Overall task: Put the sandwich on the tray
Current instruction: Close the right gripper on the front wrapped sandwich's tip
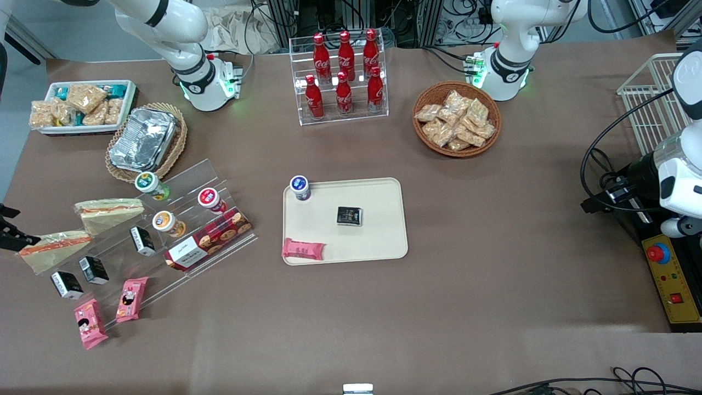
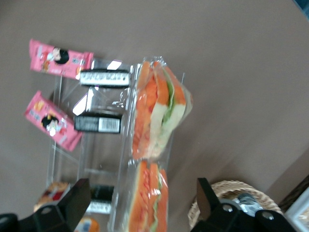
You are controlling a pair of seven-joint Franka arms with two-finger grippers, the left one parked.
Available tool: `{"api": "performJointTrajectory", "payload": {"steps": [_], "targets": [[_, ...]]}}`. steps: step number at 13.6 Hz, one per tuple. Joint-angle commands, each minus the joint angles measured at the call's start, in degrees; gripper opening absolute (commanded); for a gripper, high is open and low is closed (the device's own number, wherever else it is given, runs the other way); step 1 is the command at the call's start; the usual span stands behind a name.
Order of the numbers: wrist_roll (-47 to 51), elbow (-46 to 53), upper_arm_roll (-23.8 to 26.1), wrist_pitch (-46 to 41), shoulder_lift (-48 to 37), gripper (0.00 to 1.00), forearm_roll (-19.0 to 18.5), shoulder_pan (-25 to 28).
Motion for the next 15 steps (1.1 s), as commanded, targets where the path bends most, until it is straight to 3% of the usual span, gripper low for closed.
{"api": "performJointTrajectory", "payload": {"steps": [1, 6, 7, 9, 15], "targets": [[1.30, 0.63, 0.11, 2.43, 2.35, 0.97, 1.88, -2.03], [1.21, 0.63, 0.20, 6.21, 5.26, 0.95, 2.05, -3.44], [1.21, 0.63, 0.20, 6.83, 5.61, 0.93, 2.49, -3.53], [1.47, 0.63, 0.20, 8.50, 6.23, 0.79, 5.20, -3.53], [-0.80, 0.63, 0.20, 9.38, 6.67, 0.78, 6.62, -5.02]]}}
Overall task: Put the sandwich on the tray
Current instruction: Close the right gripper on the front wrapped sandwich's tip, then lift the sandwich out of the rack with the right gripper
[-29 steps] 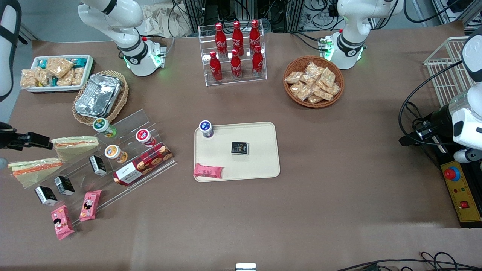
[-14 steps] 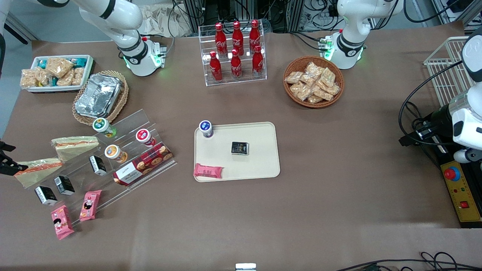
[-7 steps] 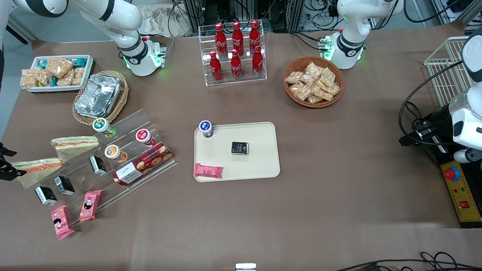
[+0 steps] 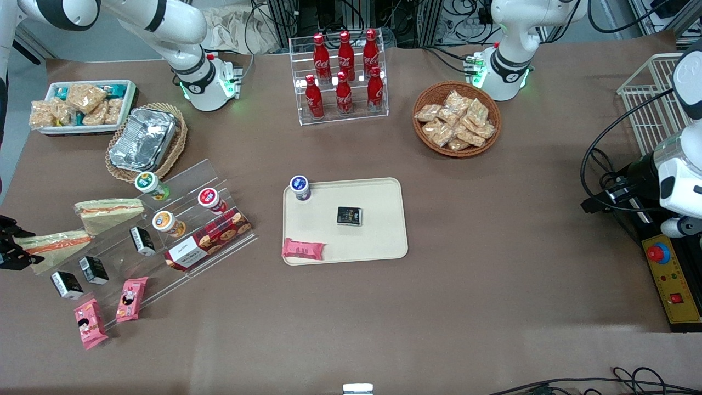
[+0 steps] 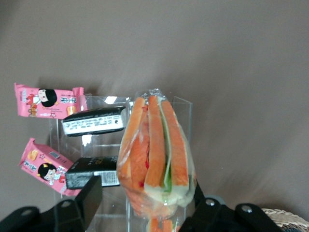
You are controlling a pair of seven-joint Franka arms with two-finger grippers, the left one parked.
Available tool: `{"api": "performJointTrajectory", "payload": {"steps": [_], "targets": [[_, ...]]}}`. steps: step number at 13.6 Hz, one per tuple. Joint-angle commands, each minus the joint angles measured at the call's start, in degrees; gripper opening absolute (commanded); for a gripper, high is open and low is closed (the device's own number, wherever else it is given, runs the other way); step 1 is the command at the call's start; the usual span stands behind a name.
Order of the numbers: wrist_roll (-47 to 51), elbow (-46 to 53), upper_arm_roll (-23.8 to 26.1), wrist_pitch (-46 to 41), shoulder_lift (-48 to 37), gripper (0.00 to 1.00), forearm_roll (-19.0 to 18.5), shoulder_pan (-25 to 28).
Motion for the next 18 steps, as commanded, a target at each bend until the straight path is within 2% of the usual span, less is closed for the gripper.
{"api": "performJointTrajectory", "payload": {"steps": [1, 3, 7, 8, 9, 15, 18], "targets": [[-2.53, 0.61, 0.21, 0.73, 0.50, 0.78, 1.65, -1.26], [-4.81, 0.61, 0.21, 0.73, 0.32, 0.71, 1.47, -1.26], [-6.22, 0.61, 0.38, 0.20, -0.03, 0.14, 2.00, -1.88], [-7.27, 0.61, 0.47, 0.11, -0.38, 0.03, 2.00, -1.88], [-8.67, 0.61, 0.65, -0.06, -0.82, 0.00, 2.00, -1.88], [-16.15, 7.11, 1.26, -8.41, -1.43, 0.00, 1.82, -1.26], [-16.16, 8.61, 2.05, -10.86, -2.75, 0.00, 2.88, -1.26]]}}
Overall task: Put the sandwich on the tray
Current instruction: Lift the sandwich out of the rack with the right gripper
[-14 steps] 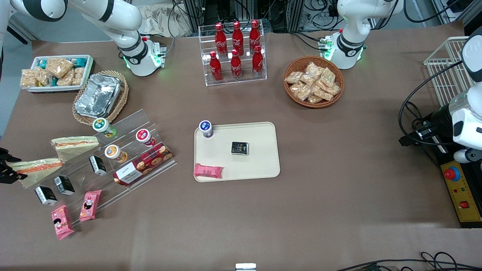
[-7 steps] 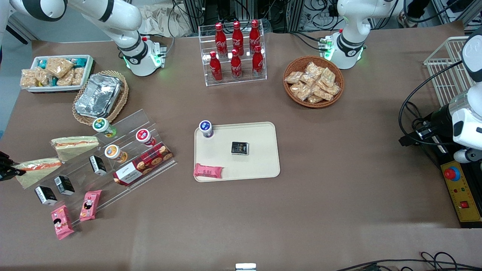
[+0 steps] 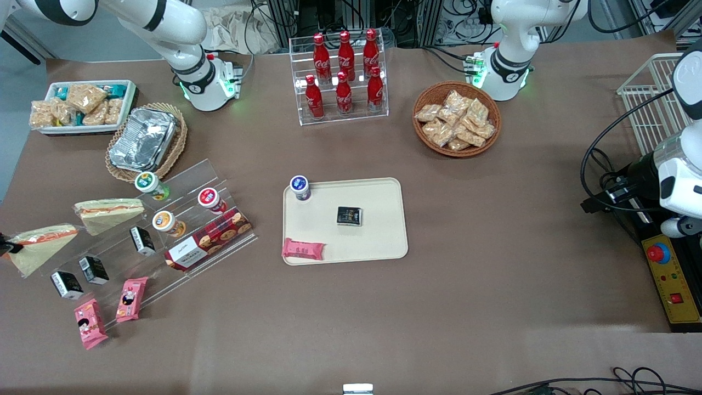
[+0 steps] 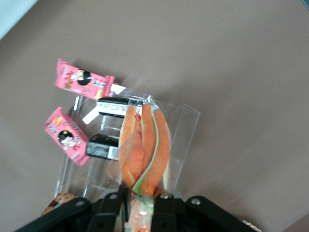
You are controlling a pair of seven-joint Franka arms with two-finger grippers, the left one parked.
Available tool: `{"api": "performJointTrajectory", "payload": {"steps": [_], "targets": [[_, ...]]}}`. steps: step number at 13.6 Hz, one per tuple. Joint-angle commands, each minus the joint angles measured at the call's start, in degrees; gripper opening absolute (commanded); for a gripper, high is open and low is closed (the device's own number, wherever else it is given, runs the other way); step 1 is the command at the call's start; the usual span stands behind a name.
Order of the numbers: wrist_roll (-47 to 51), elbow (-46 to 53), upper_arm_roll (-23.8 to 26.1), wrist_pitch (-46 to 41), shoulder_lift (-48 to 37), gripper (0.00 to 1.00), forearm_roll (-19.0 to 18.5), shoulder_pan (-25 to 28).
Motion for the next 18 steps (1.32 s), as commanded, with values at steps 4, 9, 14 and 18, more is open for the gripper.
{"api": "performJointTrajectory", "payload": {"steps": [4, 9, 14, 18], "targets": [[-1.76, 2.01, 5.17, -4.28, -4.20, 0.00, 2.95, -0.08], [-7.13, 3.06, 18.60, -7.36, -7.10, 0.00, 4.28, 0.01], [-12.89, 2.98, 26.81, -4.13, -6.76, 0.00, 3.40, 11.23], [-24.95, 2.89, 26.63, 2.04, -2.90, 0.00, 0.33, 21.87]]}}
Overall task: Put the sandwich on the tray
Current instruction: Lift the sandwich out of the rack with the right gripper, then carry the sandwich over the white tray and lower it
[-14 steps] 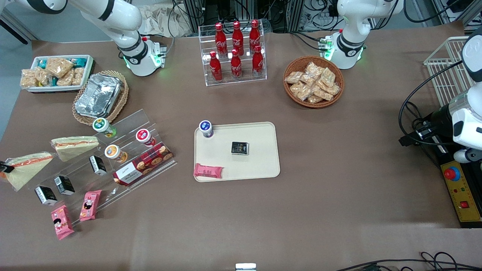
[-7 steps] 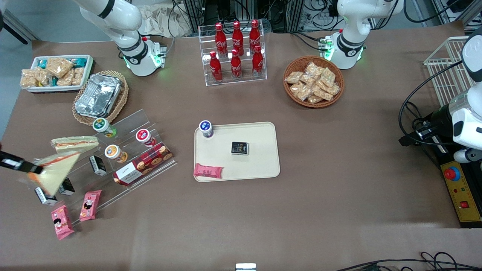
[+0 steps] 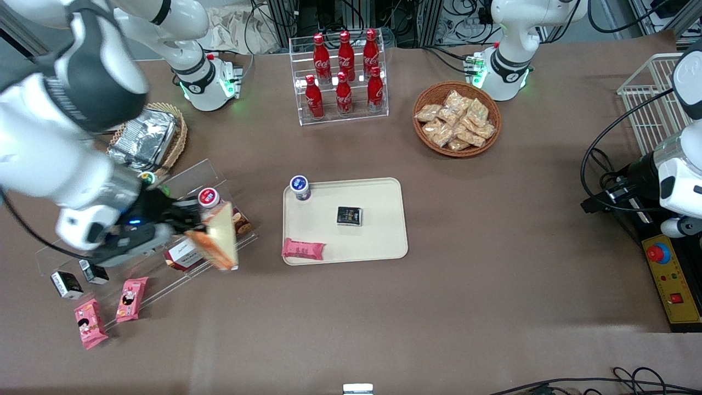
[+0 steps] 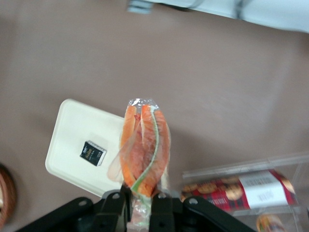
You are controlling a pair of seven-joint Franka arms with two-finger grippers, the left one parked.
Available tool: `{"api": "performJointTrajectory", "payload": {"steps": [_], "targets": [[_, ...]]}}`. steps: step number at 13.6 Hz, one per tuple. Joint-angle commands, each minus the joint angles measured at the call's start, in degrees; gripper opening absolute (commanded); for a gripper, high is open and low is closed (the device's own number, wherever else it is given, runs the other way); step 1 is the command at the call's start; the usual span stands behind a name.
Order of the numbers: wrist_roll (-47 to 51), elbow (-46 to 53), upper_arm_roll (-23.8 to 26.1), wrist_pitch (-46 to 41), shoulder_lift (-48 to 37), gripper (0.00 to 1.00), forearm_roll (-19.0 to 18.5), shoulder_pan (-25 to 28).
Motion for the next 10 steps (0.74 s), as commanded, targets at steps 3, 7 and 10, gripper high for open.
{"api": "performJointTrajectory", "payload": {"steps": [3, 7, 10], "targets": [[-6.71, 0.34, -0.25, 6.76, 5.04, 0.00, -11.62, 11.70], [-6.89, 0.25, -0.52, 10.81, 9.44, 0.00, -23.86, 21.56], [-8.37, 0.25, -0.61, 14.41, 13.30, 0.00, -30.89, 25.17]]}}
